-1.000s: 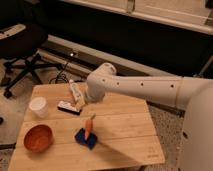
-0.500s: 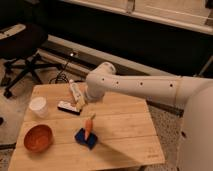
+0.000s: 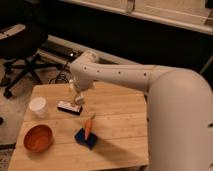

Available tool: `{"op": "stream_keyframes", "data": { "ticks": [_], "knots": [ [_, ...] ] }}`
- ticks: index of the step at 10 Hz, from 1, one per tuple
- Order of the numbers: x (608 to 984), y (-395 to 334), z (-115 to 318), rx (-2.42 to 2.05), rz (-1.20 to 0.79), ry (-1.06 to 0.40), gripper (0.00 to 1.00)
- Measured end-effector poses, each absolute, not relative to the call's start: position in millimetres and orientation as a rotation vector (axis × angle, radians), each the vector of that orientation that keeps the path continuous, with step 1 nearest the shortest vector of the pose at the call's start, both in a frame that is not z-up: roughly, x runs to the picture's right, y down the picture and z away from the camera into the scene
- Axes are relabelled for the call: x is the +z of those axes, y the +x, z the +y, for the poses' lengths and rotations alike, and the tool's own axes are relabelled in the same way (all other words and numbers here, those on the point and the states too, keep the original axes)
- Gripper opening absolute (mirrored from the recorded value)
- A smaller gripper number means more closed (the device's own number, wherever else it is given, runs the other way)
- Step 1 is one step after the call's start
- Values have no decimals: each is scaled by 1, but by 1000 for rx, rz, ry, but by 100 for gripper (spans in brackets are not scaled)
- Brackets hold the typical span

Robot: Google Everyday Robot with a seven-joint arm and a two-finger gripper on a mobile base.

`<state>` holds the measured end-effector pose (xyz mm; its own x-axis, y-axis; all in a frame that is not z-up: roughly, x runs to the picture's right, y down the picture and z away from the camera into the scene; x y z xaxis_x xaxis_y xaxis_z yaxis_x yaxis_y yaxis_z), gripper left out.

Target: Push the eraser across the table

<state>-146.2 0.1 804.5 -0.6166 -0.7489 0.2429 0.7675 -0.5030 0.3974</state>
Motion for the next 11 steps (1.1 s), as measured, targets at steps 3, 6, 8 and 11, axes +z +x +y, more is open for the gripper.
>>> {"op": "stream_keyframes", "data": {
  "ticks": [3, 6, 8, 11],
  "knots": [
    [831, -180, -46, -2327, -376, -48, 49],
    [846, -220, -33, -2430, -331, 24, 21],
    [856, -234, -15, -2471, -345, 69, 4],
    [873, -237, 9, -2545, -375, 102, 0]
  ]
}}
